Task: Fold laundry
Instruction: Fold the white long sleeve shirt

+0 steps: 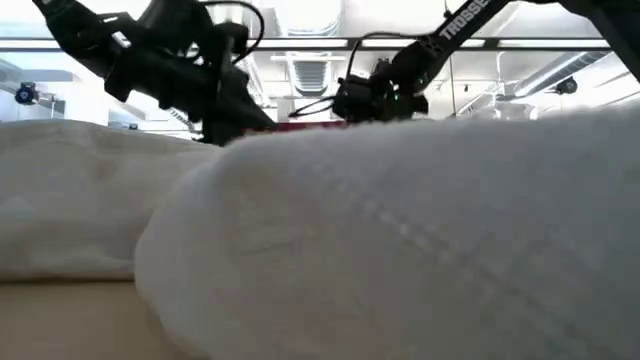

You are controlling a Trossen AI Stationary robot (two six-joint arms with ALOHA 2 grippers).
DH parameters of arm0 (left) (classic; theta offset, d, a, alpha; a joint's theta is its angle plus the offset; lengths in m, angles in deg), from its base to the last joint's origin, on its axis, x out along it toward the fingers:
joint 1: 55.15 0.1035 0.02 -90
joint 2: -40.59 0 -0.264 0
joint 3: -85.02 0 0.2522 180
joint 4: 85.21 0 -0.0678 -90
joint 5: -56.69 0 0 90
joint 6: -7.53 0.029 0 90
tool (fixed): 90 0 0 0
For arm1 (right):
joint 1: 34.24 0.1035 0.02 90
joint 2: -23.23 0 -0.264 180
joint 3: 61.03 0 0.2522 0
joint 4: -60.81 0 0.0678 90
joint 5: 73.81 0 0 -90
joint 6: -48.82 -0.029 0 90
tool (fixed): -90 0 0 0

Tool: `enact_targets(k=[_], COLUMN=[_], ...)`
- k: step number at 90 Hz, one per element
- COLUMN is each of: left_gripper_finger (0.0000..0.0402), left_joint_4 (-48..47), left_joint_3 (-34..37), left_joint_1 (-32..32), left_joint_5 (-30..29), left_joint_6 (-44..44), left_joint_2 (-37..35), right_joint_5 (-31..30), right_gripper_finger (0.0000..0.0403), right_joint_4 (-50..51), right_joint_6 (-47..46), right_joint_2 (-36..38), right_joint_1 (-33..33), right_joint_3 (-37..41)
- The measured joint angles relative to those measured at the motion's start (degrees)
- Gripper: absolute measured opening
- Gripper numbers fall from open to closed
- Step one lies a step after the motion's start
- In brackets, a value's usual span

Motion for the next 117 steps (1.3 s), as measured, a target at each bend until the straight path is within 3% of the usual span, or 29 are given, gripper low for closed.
enact_targets(k=[16,28,35,49,61,74,93,104,117], left_gripper_finger=[0.0,0.0,0.0,0.0,0.0011,0.0036,0.0124,0.0212,0.0321], left_joint_4=[-1.0,-0.7,0.0,-10.2,-24.3,-28.8,-24.6,-24.5,-25.0], left_joint_3=[0.0,0.0,-0.8,-8.9,-20.1,-27.9,-27.0,-26.5,-26.5], left_joint_1=[2.0,5.7,6.0,6.9,8.0,8.6,9.0,9.0,9.7], left_joint_5=[-5.6,-1.7,-3.5,-10.6,-10.5,-5.4,1.0,5.2,5.5], left_joint_6=[3.6,6.7,13.5,22.3,30.2,37.0,34.8,36.3,37.3], left_joint_2=[1.4,4.9,5.6,7.5,12.7,19.2,20.4,20.3,20.2], right_joint_5=[0.0,0.1,0.0,0.0,0.0,0.0,0.0,0.0,0.1], right_gripper_finger=[0.0001,0.0,0.0,0.0,0.0,0.0,0.0,0.0,0.0], right_joint_4=[7.3,7.3,8.3,10.6,10.0,9.9,9.8,9.7,9.4], right_joint_6=[-3.2,-4.0,-4.1,-4.1,-3.9,-3.9,-4.0,-4.0,-4.0], right_joint_2=[1.3,2.2,2.1,2.1,2.1,2.1,2.1,2.1,2.1], right_joint_1=[0.2,0.4,0.3,0.3,0.3,0.3,0.3,0.3,0.3], right_joint_3=[-5.8,-8.3,-8.7,-8.6,-8.6,-8.6,-8.5,-8.5,-8.5])
